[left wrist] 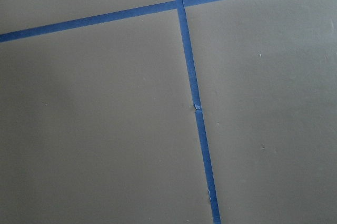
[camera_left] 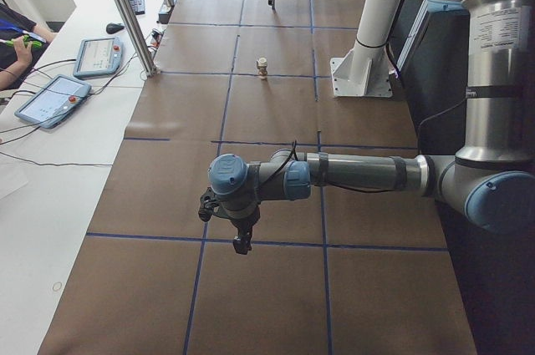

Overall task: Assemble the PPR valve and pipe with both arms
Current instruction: 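Move the right gripper down onto the chrome valve and grasp it, then lift the chrome valve with the right gripper over the white pipe piece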

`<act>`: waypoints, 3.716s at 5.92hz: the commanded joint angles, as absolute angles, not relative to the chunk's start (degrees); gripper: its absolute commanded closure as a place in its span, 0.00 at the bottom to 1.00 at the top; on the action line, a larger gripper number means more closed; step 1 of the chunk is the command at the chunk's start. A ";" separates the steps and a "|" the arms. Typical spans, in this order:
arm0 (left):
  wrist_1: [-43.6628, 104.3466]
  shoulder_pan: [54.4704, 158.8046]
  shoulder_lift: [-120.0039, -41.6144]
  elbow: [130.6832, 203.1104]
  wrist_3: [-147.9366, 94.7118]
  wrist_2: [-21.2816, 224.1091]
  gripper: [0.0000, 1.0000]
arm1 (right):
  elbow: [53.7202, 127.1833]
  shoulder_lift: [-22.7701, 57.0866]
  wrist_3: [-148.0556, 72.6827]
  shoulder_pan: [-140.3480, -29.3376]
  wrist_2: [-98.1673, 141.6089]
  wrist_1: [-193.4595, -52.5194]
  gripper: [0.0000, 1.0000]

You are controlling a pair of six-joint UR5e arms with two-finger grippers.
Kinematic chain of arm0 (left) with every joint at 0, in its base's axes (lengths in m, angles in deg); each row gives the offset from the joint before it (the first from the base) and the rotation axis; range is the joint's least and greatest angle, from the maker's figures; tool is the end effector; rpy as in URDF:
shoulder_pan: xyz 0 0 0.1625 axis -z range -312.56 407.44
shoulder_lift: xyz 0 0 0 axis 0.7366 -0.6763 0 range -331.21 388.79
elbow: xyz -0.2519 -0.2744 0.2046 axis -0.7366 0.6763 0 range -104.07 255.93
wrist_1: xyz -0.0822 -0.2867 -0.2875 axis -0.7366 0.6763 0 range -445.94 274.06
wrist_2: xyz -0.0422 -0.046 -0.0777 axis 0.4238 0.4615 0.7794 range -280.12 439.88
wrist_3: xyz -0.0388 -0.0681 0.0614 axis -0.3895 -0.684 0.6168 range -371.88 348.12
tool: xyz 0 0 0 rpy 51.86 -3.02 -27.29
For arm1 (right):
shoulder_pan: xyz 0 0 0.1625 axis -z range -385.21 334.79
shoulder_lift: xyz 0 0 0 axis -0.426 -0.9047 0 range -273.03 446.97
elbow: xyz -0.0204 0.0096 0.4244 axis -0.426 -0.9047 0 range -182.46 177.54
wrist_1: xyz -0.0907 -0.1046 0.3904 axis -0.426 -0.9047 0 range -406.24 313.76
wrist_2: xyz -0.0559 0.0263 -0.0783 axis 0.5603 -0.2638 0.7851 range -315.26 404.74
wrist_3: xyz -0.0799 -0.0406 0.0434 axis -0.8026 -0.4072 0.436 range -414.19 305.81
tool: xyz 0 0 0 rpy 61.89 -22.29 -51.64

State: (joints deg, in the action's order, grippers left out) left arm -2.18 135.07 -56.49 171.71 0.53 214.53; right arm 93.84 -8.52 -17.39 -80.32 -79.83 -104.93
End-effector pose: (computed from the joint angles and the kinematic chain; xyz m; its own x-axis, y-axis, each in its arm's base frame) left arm -0.0448 -0.4522 0.6584 0.6879 0.1807 -0.7029 -0.1936 0.9791 0.0622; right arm -0.2114 -0.4374 0.5965 0.6929 -0.1592 0.7033 0.0867 0.9866 0.1379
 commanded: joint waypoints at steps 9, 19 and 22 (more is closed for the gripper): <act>-2.18 135.07 -56.91 171.64 -0.81 214.53 0.00 | 105.61 -0.64 -15.80 -78.39 -78.75 -123.47 1.00; -1.83 134.28 -58.23 171.90 -10.48 214.35 0.00 | 90.37 47.41 3.16 -55.27 -61.87 -144.86 1.00; -1.83 134.28 -58.23 171.90 -10.39 214.35 0.00 | 85.96 50.49 2.85 -54.75 -59.23 -144.86 1.00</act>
